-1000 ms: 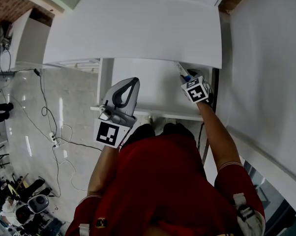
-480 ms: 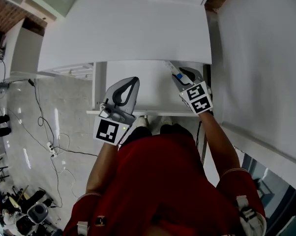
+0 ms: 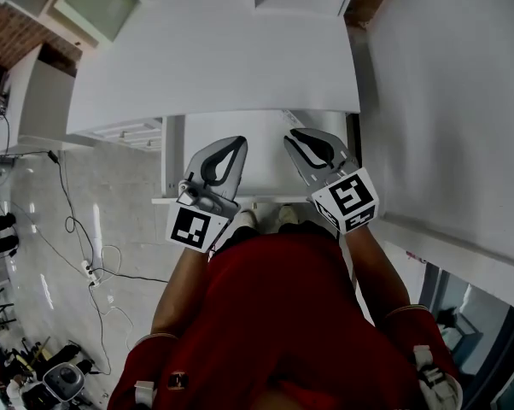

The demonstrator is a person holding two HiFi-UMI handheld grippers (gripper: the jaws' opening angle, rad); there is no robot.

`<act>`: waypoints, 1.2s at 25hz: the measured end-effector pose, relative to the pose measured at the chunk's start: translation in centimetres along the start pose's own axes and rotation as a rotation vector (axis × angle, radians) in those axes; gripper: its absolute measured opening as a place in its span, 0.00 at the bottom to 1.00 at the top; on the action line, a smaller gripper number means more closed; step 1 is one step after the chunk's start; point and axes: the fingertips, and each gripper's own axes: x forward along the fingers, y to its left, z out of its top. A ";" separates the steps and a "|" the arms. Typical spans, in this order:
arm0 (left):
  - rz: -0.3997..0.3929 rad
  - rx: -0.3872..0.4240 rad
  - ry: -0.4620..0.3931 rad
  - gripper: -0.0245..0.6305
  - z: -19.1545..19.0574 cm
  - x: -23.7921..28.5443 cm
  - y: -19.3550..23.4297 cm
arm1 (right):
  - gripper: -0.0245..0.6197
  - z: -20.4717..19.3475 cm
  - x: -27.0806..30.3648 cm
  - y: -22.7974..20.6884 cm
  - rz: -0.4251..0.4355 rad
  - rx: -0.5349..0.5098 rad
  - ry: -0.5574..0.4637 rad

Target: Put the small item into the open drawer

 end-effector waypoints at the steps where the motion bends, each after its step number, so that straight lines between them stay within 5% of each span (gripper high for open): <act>1: -0.004 -0.002 -0.003 0.04 0.1 -0.1 -0.1 | 0.12 0.7 -0.3 0.4 0.000 0.009 -0.024; 10: -0.038 -0.014 -0.029 0.04 0.6 -0.5 -0.4 | 0.06 2.8 -0.9 3.0 -0.006 0.044 -0.139; 30: -0.127 -0.029 -0.048 0.04 0.7 -0.7 -2.7 | 0.05 2.1 -3.7 3.9 -0.090 0.085 -0.180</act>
